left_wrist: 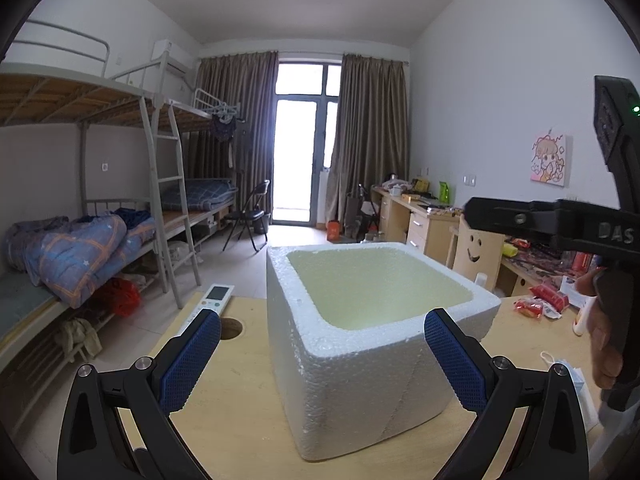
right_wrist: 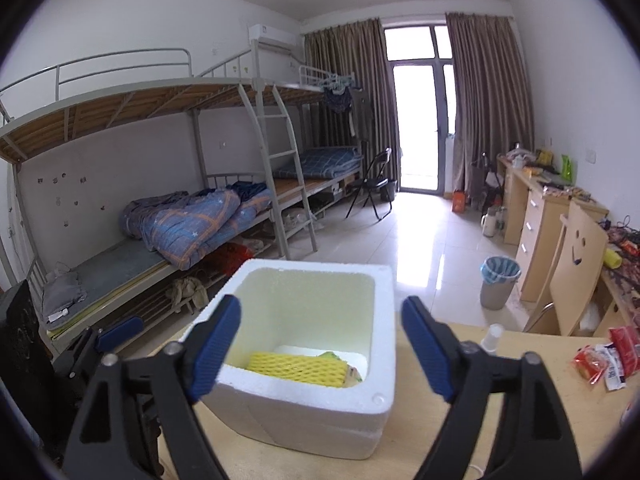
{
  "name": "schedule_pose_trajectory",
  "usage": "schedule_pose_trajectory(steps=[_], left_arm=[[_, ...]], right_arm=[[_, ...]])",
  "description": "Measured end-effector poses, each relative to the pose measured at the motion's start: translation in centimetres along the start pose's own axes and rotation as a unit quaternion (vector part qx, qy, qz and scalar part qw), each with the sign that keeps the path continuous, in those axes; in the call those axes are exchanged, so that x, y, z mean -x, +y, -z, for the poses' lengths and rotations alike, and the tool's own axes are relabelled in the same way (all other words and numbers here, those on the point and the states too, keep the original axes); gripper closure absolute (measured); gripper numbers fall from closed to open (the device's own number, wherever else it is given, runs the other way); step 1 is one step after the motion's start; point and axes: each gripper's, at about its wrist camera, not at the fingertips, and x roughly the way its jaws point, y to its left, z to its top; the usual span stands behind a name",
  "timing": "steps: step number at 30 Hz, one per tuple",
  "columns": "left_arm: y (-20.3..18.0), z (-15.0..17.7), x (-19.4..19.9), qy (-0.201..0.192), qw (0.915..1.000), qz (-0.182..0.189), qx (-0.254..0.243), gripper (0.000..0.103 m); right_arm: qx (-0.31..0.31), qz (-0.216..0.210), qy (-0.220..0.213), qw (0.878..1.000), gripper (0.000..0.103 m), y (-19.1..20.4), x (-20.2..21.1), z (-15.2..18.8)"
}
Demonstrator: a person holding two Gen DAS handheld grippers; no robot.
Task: Organize soft objects
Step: 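Withdraw both tools from the box toward the face masks on the table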
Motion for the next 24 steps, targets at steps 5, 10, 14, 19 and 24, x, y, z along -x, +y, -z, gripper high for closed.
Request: schedule_pose_trajectory(steps=[5, 10, 14, 19, 24], left_arm=[[-0.3, 0.0, 0.3, -0.003, 1.0, 0.004, -0.005, 0.001], [-0.2, -0.1, 0.7, -0.011, 0.9999, 0.0, -0.001, 0.001], [-0.6, 0.1, 0.8, -0.007, 1.0, 0.005, -0.005, 0.001], [-1.1, 0.3, 1.3, 0.001, 0.9995, 0.031, -0.009, 0.001], [-1.5, 0.4, 2.8, -0.009, 0.999, 0.043, 0.0, 0.001]], right_arm=[[0.006, 0.02, 0.0, 1.0, 0.01, 0.0, 1.9, 0.4], [-0.014, 0.041, -0.006, 0.999, 0.01, -0.9, 4.6, 1.7], [-0.049, 0.06, -0.021, 0.997, 0.004, -2.0, 7.6, 3.2], [-0.071, 0.059, -0.032, 0.995, 0.002, -2.6, 9.6, 4.7], [-0.059, 0.076, -0.045, 0.994, 0.001, -2.5, 10.8, 5.9]])
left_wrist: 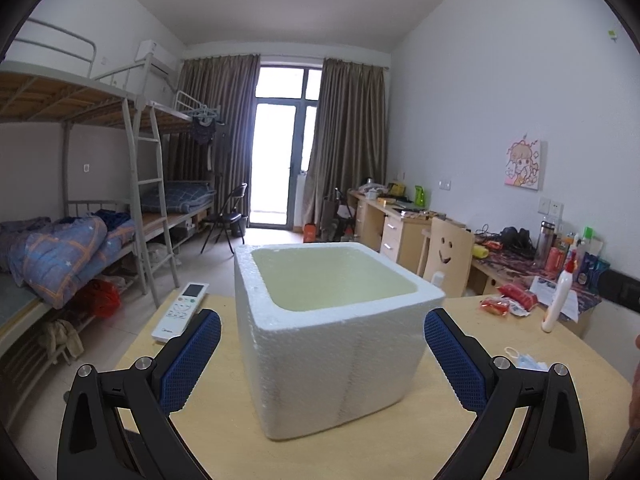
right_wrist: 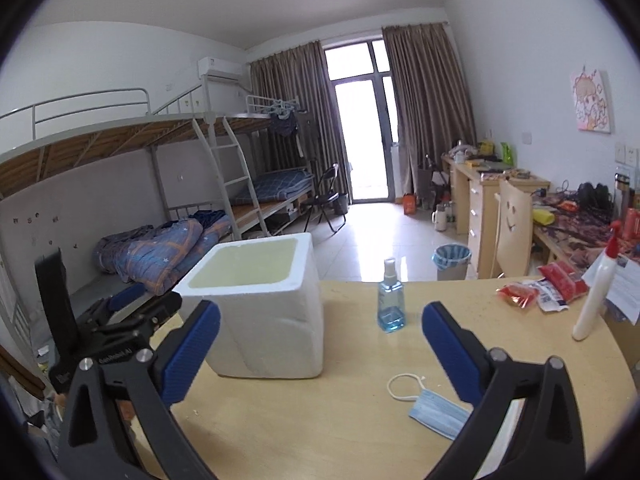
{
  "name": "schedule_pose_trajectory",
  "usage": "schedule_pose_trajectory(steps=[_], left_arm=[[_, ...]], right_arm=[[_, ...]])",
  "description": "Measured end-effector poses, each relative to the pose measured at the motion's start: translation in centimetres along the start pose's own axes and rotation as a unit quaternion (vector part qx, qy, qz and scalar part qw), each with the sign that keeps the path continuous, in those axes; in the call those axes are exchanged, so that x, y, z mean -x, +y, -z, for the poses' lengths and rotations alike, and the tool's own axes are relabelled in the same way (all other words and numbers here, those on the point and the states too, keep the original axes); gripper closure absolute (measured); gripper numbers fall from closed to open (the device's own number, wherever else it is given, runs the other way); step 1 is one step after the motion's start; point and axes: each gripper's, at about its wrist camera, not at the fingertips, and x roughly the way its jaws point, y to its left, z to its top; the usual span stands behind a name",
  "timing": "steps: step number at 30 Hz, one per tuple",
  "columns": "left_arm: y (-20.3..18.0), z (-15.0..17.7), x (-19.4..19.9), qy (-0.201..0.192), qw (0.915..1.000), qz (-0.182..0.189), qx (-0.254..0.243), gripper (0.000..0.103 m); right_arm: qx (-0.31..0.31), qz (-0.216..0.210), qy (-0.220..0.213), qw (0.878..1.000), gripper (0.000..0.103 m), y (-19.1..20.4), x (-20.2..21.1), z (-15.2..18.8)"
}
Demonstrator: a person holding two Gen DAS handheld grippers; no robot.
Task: Organize soft objects
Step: 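Withdraw both tools from the box toward the face masks on the table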
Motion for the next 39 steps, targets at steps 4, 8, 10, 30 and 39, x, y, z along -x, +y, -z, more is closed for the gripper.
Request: schedule_pose_trajectory(steps=[4, 8, 10, 30, 39], left_arm=[[-0.8, -0.1, 1.4, -0.006, 1.0, -0.002, -0.004, 0.001], [-1.1, 0.3, 3.0, -0.02, 0.9997, -0.011, -0.006, 0.001], [-1.2, 0.8, 3.6, -0.017, 0.9998, -0.01, -0.002, 0.001], [-4.1, 3.9, 4.4, 0.011, 0.9989, 0.045, 0.005, 0.001], [-8.7, 4.4, 2.9, 0.039, 0.9929, 0.111, -0.017, 0.001]], right_arm=[[0.019, 0.012, -0.013, 1.0, 0.001, -0.2, 1.1, 1.2], [0.006, 0.019, -0.027, 0.999, 0.001, -1.1, 2.5, 3.2], [0.011, 0.024, -0.03, 0.999, 0.0, -1.3, 2.9, 3.9], [-0.019, 0.039, -0.012, 0.999, 0.0, -4.2, 4.7, 7.5], [-0.019, 0.13, -0.007, 0.991, 0.0, -7.6, 9.0, 9.0]])
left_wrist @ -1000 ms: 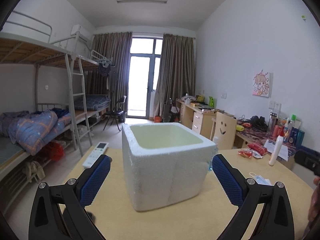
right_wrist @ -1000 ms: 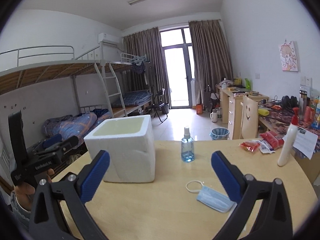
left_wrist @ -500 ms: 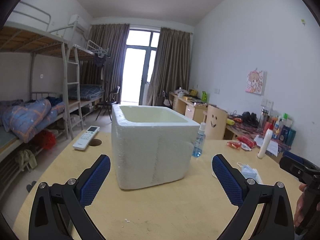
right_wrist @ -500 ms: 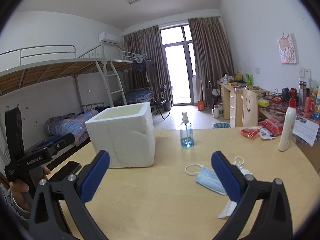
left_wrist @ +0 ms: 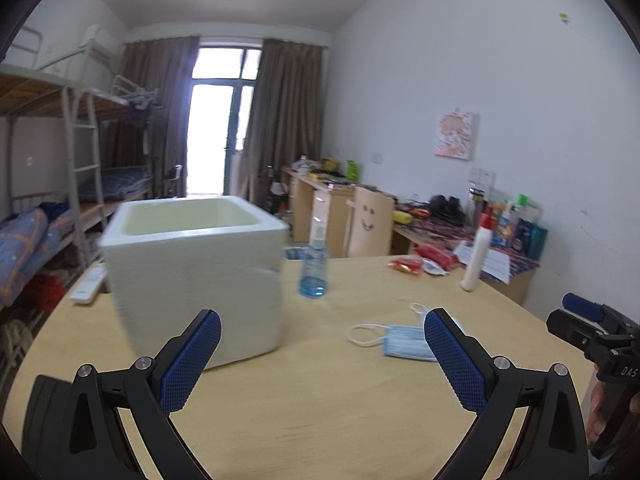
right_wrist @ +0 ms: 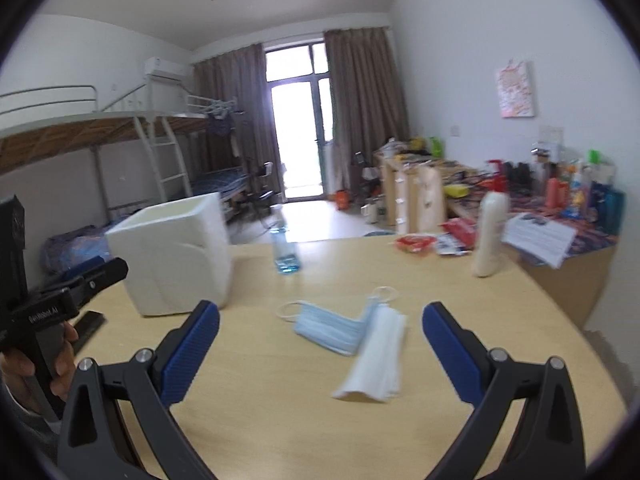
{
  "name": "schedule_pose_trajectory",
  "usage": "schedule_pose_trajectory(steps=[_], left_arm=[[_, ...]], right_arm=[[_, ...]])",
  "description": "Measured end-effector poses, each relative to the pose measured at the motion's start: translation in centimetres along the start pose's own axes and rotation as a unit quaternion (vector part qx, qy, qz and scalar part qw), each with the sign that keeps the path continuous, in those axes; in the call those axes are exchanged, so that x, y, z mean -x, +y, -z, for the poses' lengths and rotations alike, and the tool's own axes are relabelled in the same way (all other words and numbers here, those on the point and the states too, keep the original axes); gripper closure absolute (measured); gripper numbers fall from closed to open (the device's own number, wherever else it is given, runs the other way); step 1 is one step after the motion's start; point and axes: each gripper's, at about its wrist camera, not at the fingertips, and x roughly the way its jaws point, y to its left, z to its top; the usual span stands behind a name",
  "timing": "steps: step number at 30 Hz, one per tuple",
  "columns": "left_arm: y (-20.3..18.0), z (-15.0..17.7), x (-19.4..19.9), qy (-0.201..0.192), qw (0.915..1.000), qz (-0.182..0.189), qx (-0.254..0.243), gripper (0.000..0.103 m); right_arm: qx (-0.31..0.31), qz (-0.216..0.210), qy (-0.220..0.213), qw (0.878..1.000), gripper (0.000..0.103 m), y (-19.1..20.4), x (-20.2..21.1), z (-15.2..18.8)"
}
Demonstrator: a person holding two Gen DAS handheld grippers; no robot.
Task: Organize soft objects
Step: 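Withdraw both tools from the box toward the face masks on the table, then move the left tool to the blue face mask and close on it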
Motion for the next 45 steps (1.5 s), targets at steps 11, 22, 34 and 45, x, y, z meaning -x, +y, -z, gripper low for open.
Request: schedule_pose_trajectory(steps=[11, 22, 34, 45], left_arm=[[-6.6, 0.6, -1.2, 0.015, 0.9965, 0.062, -0.054, 0.001], [-8.9, 0.7, -3.3, 0.051, 0.9909, 0.082, -0.093, 0.001], [-9.4, 1.0, -6.1, 0.078, 0.9876, 0.096, -0.097, 0.001], [-10.0, 1.0, -8.1, 0.104, 0.9856, 0.088, -0.1, 0.001]], right_arm=[[-0.01, 0.056, 0.005, 0.998, 0.0, -2.9, 3.1, 1.3], [-0.024, 0.025, 0.038, 0.999, 0.0, -4.1, 0.7, 1.7], [-0.033, 0.024, 0.056, 0.998, 0.0, -4.8, -1.0, 2.0], [-0.036, 0.01, 0.07, 0.997, 0.0, -5.2, -2.5, 2.0]])
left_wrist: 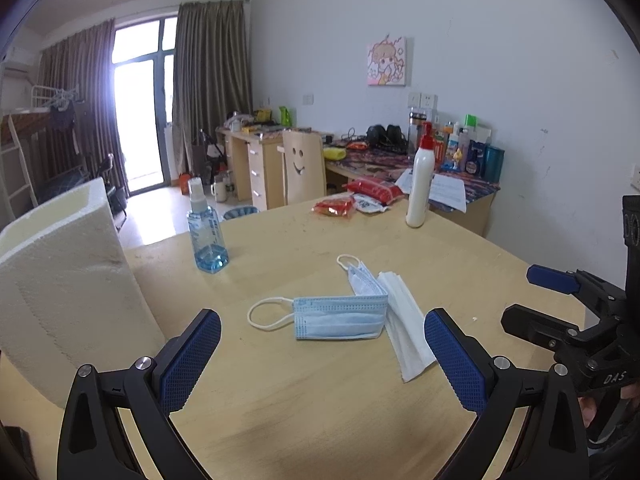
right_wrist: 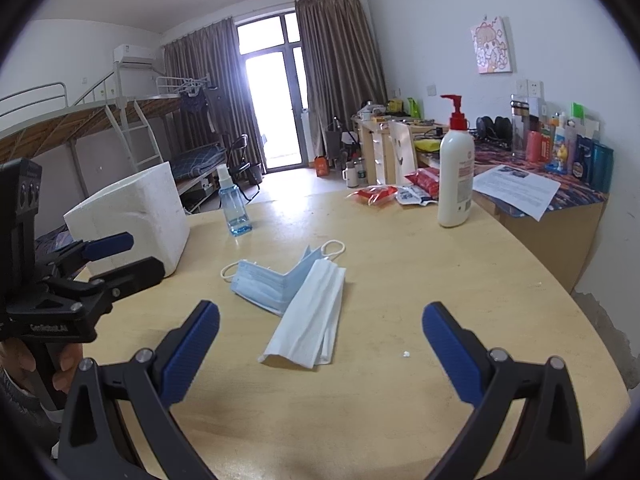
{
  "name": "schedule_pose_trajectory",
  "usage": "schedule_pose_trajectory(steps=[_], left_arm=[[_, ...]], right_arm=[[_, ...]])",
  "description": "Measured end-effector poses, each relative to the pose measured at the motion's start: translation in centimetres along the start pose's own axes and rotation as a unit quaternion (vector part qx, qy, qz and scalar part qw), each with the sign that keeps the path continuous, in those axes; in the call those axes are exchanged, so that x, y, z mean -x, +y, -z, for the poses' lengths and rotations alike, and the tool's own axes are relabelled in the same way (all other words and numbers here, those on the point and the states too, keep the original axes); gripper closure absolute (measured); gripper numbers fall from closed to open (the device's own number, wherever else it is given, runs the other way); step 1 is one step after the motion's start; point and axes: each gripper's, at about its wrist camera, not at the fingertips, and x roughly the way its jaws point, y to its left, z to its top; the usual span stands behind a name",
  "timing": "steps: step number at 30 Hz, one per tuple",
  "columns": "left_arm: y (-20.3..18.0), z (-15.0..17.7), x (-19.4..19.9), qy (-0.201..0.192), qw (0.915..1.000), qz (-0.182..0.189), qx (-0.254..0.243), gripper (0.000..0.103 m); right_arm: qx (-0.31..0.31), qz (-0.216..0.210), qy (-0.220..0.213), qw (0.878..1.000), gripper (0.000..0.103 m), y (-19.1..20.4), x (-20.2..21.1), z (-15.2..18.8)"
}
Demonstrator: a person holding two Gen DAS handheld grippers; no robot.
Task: Organize soft objects
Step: 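Move the left tool to the blue face mask and close on it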
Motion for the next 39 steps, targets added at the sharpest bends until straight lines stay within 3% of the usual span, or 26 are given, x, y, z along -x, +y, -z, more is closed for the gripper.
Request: schedule_pose_trajectory(steps=[15, 25, 31, 39], left_arm=[[0.5, -1.3, -4.7, 0.045, 0.9986, 0.017, 0.02, 0.001], [-0.1, -1.0, -7.5, 0.051, 0.9978, 0.041, -0.001, 0.001], [-0.3, -0.5, -9.7, 0.083, 0.9953, 0.047, -0.017, 0.005], [-0.1, -0.6, -11.4, 0.097, 0.993, 0.064, -0.023, 0.013]], right_arm=[[-0.004, -0.013, 0.033, 0.999, 0.0, -0.5, -2.6, 0.0], [0.012, -0.01, 0.061, 0.998, 0.0, -0.2, -4.4, -0.3], [0.015, -0.015, 0.081, 0.996, 0.0, -0.6, -5.5, -0.3], [0.019, -0.028, 0.098, 0.995, 0.0, -0.7, -5.8, -0.3]])
